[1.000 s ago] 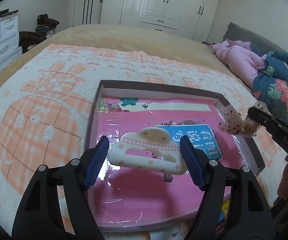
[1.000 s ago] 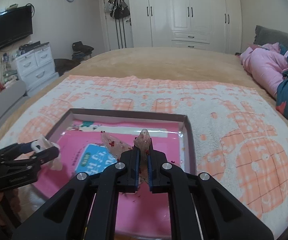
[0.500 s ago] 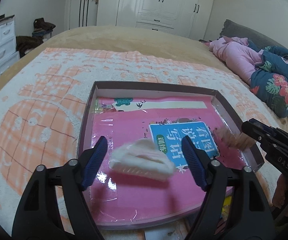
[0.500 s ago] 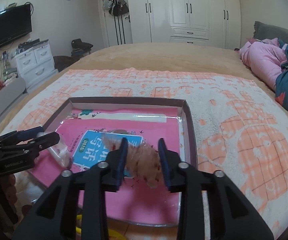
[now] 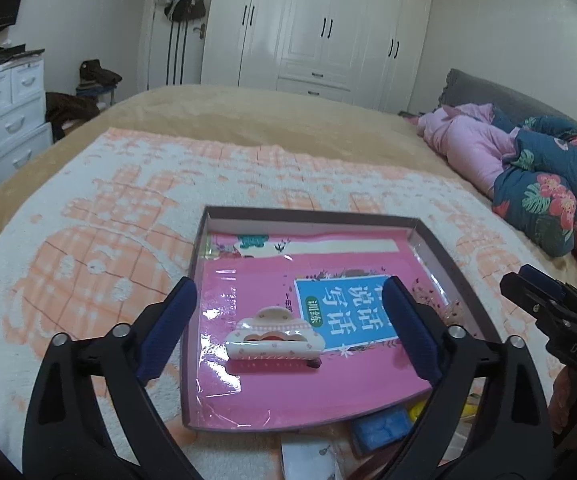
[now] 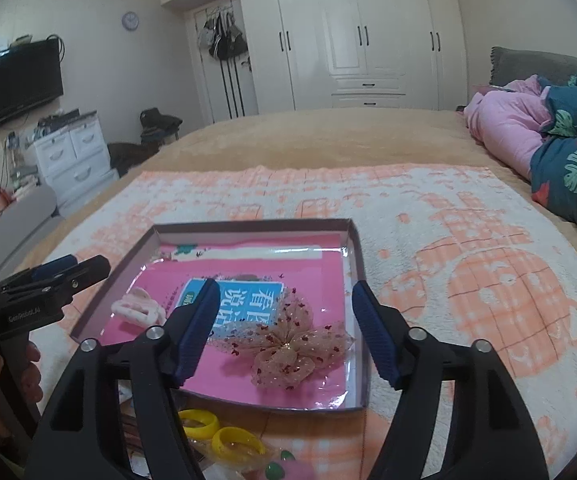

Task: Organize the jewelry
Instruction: 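Lift both open tools away from the tray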

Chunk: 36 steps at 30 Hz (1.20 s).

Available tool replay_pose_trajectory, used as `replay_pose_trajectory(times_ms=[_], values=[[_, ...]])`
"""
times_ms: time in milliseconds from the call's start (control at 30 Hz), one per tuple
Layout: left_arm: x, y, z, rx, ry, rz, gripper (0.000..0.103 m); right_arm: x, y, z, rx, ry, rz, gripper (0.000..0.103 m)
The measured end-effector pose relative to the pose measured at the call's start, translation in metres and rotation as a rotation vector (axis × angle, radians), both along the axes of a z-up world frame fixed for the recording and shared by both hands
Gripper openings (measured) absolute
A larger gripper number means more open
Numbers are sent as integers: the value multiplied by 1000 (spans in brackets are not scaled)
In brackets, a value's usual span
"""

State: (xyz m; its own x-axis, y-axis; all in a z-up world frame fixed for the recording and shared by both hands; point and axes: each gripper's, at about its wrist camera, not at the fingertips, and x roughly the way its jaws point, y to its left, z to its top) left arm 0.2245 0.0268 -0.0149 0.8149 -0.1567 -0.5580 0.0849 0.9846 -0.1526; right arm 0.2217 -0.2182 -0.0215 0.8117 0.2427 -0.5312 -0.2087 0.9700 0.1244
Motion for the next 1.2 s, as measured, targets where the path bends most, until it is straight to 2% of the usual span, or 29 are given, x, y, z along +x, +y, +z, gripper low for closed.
replay_pose_trajectory(times_ms=[267, 667, 1200], values=[[-24, 3, 14, -11, -45, 3, 91, -22, -12, 15, 6, -41, -27, 70], [-65, 10, 34, -33, -124, 7, 91, -64, -5, 24, -48, -80, 8, 73], [-103, 13, 29, -1, -122, -3, 91, -106, 9, 28, -72, -97, 68, 77]])
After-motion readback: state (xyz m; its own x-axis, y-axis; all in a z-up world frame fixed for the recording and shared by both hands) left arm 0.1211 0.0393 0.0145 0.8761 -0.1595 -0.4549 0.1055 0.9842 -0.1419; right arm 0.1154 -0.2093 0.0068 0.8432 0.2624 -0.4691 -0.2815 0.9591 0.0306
